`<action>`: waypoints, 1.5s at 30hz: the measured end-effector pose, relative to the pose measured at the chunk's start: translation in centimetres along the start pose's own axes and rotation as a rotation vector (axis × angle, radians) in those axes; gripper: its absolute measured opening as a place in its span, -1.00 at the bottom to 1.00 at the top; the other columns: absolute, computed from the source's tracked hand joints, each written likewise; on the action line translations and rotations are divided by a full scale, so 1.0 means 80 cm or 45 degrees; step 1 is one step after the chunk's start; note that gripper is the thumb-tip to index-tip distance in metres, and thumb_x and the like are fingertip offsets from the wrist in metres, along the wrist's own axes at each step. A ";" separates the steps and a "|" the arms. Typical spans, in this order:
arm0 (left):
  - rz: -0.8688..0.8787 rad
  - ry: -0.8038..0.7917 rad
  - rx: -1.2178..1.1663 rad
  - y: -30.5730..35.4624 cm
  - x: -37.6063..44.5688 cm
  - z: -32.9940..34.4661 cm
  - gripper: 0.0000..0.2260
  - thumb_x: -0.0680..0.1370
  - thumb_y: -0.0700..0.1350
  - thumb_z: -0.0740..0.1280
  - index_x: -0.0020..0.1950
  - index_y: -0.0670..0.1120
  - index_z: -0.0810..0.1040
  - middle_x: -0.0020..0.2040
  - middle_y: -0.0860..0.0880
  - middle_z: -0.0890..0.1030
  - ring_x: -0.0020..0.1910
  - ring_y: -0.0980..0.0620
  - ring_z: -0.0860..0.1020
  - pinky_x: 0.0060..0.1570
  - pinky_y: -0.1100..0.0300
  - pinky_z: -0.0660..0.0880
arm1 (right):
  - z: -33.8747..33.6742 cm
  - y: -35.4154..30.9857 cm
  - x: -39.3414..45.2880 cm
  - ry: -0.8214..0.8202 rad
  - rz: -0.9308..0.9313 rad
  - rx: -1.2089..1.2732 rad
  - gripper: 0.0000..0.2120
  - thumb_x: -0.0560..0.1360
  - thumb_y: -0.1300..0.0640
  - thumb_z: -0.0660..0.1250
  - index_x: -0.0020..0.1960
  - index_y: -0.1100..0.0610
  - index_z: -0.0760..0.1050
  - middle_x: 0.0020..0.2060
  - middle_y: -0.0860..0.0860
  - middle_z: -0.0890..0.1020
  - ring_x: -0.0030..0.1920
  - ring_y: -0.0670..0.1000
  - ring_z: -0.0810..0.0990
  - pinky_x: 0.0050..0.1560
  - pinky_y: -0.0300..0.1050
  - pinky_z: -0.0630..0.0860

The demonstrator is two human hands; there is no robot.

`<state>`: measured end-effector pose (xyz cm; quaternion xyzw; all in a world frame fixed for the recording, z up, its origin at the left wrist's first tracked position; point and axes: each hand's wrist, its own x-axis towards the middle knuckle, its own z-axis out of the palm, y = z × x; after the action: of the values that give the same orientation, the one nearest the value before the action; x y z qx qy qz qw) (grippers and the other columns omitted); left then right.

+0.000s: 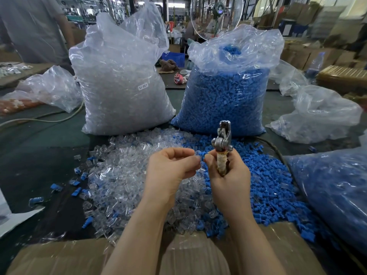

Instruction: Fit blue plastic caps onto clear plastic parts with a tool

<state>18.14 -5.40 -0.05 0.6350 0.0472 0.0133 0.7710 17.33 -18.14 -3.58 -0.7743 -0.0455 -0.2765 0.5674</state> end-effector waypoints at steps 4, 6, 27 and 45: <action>0.023 0.025 0.025 0.000 -0.003 0.006 -0.88 0.40 -0.34 0.52 -0.12 -0.21 0.66 -0.26 -0.13 0.70 -0.26 -0.01 0.69 -0.22 0.22 0.63 | 0.004 0.002 -0.001 0.045 -0.028 -0.030 -0.89 0.55 0.05 0.37 -0.12 -0.07 0.46 -0.19 -0.20 0.60 -0.28 -0.16 0.56 -0.33 -0.32 0.44; 0.050 0.039 0.037 0.000 -0.004 0.008 -0.89 0.40 -0.33 0.53 -0.13 -0.19 0.67 -0.25 -0.12 0.71 -0.25 -0.01 0.69 -0.20 0.21 0.64 | 0.004 0.003 -0.001 0.083 -0.024 -0.048 -0.88 0.55 0.04 0.38 -0.11 -0.09 0.45 -0.18 -0.21 0.60 -0.26 -0.14 0.57 -0.32 -0.23 0.46; 0.408 0.191 0.454 -0.006 -0.006 0.014 -0.88 0.40 -0.15 0.57 -0.22 0.06 0.68 -0.30 0.16 0.69 -0.29 0.22 0.65 -0.22 0.29 0.60 | -0.002 -0.007 0.004 -0.077 0.148 0.019 -0.91 0.54 0.14 0.35 -0.15 0.03 0.53 -0.36 -0.06 0.58 -0.41 -0.09 0.47 -0.42 -0.16 0.42; 0.413 0.160 0.319 -0.015 0.005 0.006 -0.87 0.52 -0.23 0.44 -0.14 -0.01 0.63 -0.26 0.10 0.68 -0.24 0.16 0.66 -0.18 0.32 0.58 | -0.020 -0.012 0.014 -0.446 0.368 0.033 -0.96 0.51 0.12 0.40 -0.12 0.03 0.57 -0.26 0.04 0.63 -0.28 0.02 0.57 -0.24 -0.10 0.54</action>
<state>18.50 -6.10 -1.18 0.7231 -0.0064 0.1711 0.6692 17.29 -19.51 -1.87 -0.8017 -0.0353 -0.0530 0.5944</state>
